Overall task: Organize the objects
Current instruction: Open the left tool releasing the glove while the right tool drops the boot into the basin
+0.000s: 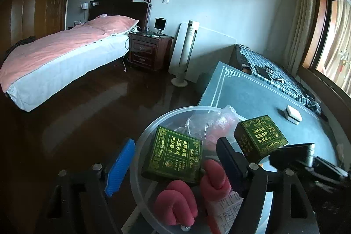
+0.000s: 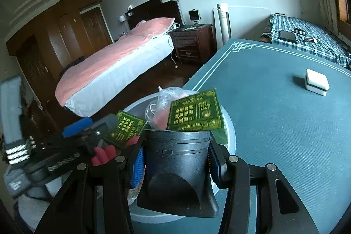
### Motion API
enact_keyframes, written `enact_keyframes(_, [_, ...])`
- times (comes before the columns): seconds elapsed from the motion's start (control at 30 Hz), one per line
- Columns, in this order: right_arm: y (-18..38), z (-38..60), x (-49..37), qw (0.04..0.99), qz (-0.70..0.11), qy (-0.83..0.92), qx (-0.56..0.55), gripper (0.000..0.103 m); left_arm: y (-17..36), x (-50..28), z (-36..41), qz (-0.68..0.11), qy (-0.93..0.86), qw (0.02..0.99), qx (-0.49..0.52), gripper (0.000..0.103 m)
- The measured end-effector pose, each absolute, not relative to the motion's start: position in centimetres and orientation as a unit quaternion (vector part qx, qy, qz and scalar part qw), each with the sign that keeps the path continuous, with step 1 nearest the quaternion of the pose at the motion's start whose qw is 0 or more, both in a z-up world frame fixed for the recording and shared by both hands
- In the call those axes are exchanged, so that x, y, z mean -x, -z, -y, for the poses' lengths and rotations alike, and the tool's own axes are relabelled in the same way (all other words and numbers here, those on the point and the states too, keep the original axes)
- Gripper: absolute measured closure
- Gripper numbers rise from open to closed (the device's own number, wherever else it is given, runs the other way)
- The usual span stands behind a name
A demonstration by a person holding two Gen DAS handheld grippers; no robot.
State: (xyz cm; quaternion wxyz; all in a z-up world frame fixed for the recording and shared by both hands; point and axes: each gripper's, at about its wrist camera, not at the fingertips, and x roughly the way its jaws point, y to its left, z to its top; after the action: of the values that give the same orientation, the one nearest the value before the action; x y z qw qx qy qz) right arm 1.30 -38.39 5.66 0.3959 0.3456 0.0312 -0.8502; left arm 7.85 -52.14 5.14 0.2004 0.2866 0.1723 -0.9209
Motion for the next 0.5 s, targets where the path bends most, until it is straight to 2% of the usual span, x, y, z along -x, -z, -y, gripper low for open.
enact_keyframes(0.4, [-3.9, 39.1, -0.4, 0.399, -0.044, 0.844, -0.355, 0.052, -5.1, -7.7, 52.1, -0.176, 0.919, 0.207, -0.287, 0.018])
enact_keyframes(0.5, [-3.9, 38.8, -0.2, 0.405, -0.034, 0.841, -0.357, 0.046, -5.2, -7.6, 52.1, -0.175, 0.919, 0.208, -0.286, 0.017])
